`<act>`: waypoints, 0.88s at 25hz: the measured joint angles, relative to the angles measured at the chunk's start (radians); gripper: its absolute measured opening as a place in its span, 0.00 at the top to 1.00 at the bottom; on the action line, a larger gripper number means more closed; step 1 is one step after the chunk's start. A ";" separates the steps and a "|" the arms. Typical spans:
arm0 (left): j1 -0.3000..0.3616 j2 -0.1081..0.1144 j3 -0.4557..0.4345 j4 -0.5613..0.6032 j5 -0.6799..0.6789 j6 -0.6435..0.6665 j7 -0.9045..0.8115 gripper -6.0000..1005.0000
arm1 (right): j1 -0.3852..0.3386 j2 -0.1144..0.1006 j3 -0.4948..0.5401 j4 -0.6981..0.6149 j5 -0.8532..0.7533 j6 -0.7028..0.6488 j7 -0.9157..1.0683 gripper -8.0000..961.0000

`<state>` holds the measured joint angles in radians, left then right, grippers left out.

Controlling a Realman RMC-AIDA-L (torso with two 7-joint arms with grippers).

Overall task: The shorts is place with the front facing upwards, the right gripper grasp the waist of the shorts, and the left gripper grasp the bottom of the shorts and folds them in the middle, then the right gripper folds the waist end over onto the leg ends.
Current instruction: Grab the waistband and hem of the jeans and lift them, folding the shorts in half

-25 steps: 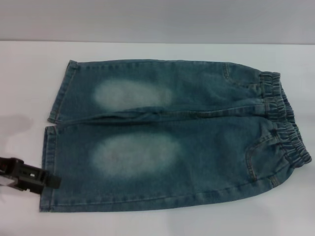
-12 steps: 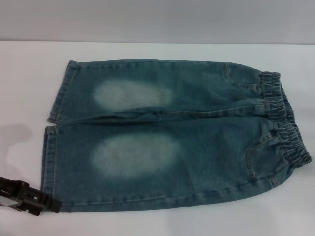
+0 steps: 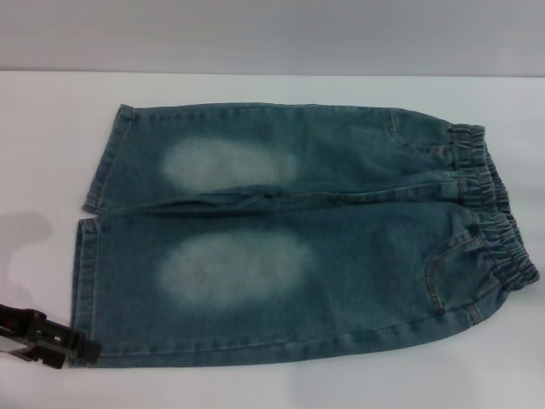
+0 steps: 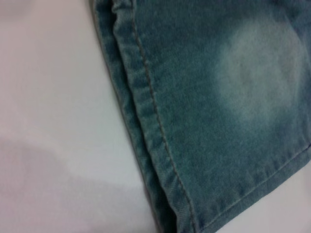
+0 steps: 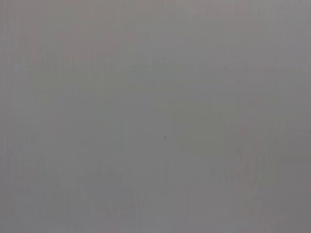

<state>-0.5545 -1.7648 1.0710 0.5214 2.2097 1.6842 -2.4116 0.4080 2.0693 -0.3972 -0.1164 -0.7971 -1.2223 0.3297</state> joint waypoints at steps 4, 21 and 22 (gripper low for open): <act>-0.003 0.002 0.000 0.000 0.002 -0.003 -0.001 0.16 | 0.001 0.000 0.000 0.000 -0.001 0.000 0.000 0.37; -0.007 -0.005 0.005 -0.001 0.002 -0.012 0.005 0.16 | 0.000 0.000 -0.003 -0.001 -0.004 -0.003 0.000 0.37; -0.007 -0.006 0.004 -0.001 0.002 -0.012 0.005 0.16 | 0.000 0.000 -0.003 -0.001 -0.004 -0.004 0.000 0.37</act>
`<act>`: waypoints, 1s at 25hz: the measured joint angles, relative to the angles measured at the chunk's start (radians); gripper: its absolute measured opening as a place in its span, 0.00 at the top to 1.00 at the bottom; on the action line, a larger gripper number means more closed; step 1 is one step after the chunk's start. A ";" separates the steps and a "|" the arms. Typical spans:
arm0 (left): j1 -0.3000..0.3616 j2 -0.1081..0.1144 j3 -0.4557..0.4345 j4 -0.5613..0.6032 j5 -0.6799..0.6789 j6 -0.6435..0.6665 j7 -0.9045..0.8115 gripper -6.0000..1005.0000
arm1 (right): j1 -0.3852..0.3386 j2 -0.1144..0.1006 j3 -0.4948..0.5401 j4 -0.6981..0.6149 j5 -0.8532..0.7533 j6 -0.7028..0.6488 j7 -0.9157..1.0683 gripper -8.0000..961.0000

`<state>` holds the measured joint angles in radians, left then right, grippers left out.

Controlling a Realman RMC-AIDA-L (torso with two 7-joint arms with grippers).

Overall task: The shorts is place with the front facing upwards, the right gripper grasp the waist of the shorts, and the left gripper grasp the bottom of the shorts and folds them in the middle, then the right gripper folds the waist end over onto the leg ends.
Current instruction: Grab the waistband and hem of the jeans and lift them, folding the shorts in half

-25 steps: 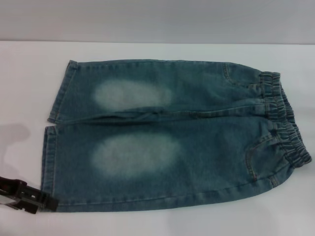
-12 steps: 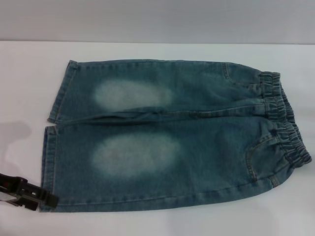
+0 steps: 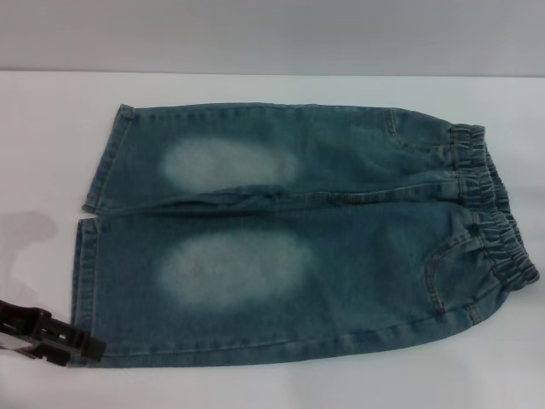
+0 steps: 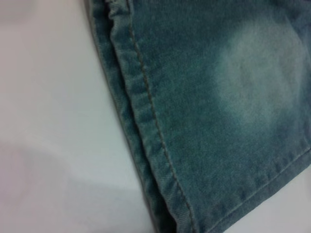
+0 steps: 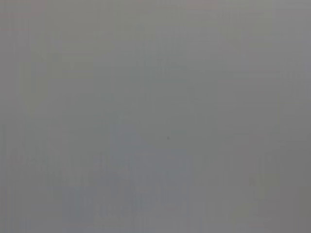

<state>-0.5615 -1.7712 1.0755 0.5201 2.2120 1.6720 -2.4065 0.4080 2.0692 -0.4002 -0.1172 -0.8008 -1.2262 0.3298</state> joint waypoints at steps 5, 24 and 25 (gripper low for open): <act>0.000 -0.007 -0.006 0.000 0.000 0.001 0.005 0.16 | 0.000 0.000 0.000 0.001 0.000 0.001 0.000 0.37; -0.045 -0.034 -0.011 0.008 -0.004 0.009 0.020 0.16 | 0.000 0.000 -0.002 0.002 0.000 0.004 0.000 0.37; -0.051 -0.034 -0.011 0.009 -0.002 0.006 0.021 0.16 | 0.000 0.000 -0.002 0.002 0.000 0.004 0.000 0.37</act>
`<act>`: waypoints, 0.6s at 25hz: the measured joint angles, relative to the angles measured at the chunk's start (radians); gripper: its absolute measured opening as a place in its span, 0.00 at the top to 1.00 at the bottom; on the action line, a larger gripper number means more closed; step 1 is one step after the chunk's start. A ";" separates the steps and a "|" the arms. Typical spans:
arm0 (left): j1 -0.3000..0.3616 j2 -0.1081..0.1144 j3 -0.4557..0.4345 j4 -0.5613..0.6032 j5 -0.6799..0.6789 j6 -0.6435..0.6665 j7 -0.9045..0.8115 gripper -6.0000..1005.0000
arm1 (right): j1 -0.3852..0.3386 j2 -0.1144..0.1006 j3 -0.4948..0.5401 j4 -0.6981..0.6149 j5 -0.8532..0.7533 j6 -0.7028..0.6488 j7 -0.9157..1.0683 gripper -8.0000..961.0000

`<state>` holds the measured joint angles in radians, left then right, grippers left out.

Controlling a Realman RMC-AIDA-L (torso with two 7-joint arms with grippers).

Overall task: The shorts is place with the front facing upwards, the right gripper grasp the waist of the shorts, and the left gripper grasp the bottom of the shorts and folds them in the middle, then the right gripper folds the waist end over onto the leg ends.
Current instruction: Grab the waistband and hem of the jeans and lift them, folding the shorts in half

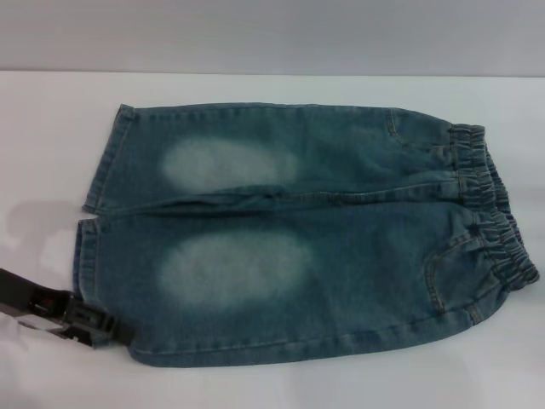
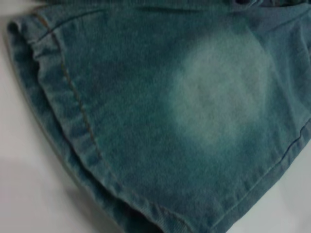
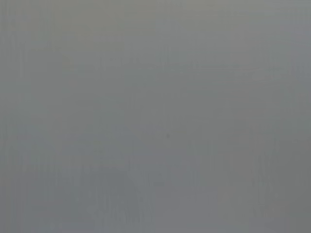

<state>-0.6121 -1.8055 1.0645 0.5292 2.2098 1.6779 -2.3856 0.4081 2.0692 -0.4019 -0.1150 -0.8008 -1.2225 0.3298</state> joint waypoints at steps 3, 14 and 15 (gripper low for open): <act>-0.004 0.000 0.001 0.000 0.000 -0.009 0.000 0.16 | 0.001 0.000 0.000 0.002 0.000 0.000 0.000 0.37; -0.015 -0.007 0.011 0.011 0.066 -0.055 -0.015 0.24 | 0.001 0.002 0.000 0.008 -0.001 0.002 0.000 0.37; -0.015 -0.008 0.011 0.019 0.067 -0.056 -0.015 0.27 | 0.001 0.002 0.000 0.008 -0.001 0.003 0.000 0.37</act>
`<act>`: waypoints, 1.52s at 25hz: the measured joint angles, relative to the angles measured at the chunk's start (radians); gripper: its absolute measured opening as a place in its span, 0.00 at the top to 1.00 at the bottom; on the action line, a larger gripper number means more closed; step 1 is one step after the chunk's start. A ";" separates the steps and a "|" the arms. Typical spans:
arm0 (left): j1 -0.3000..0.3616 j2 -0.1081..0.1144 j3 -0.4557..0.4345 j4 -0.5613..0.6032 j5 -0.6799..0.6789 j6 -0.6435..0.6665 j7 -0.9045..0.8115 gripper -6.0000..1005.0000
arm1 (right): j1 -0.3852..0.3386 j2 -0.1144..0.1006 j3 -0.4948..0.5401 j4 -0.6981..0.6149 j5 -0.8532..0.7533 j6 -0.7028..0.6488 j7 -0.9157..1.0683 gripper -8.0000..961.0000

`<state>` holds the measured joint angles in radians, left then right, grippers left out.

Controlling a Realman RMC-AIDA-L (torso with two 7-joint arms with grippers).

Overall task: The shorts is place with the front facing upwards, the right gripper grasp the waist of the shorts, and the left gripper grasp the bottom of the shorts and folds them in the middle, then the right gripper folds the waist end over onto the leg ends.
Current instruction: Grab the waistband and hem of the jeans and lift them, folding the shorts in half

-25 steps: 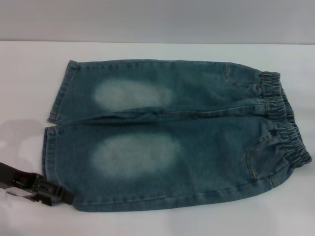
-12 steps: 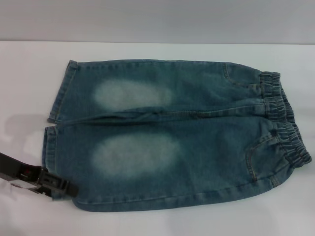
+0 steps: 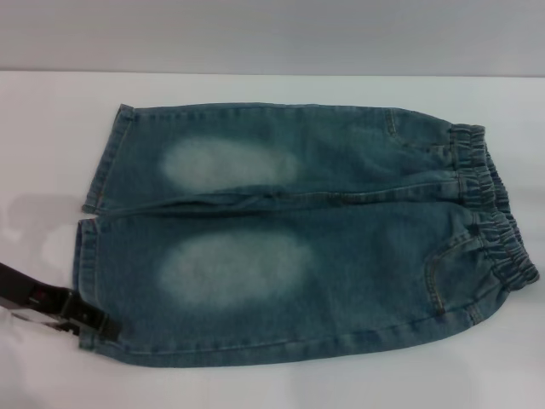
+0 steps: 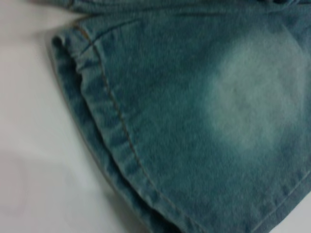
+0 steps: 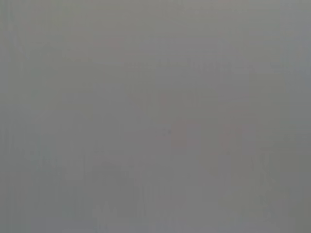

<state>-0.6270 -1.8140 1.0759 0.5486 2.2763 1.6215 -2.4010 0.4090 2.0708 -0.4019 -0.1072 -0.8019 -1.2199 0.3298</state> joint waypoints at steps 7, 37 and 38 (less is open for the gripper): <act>0.008 -0.001 -0.022 0.043 0.003 -0.003 -0.012 0.47 | -0.001 -0.001 0.006 -0.002 0.000 0.027 0.000 0.37; -0.007 -0.038 -0.110 0.071 0.027 -0.083 0.012 0.98 | 0.042 -0.192 -0.156 -0.406 -0.960 -0.080 1.152 0.37; -0.007 -0.039 -0.110 0.072 0.027 -0.084 0.013 0.98 | 0.051 -0.199 -0.157 -0.436 -1.019 -0.129 1.203 0.37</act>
<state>-0.6336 -1.8530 0.9663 0.6210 2.3037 1.5376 -2.3876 0.4603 1.8720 -0.5586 -0.5428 -1.8210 -1.3491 1.5324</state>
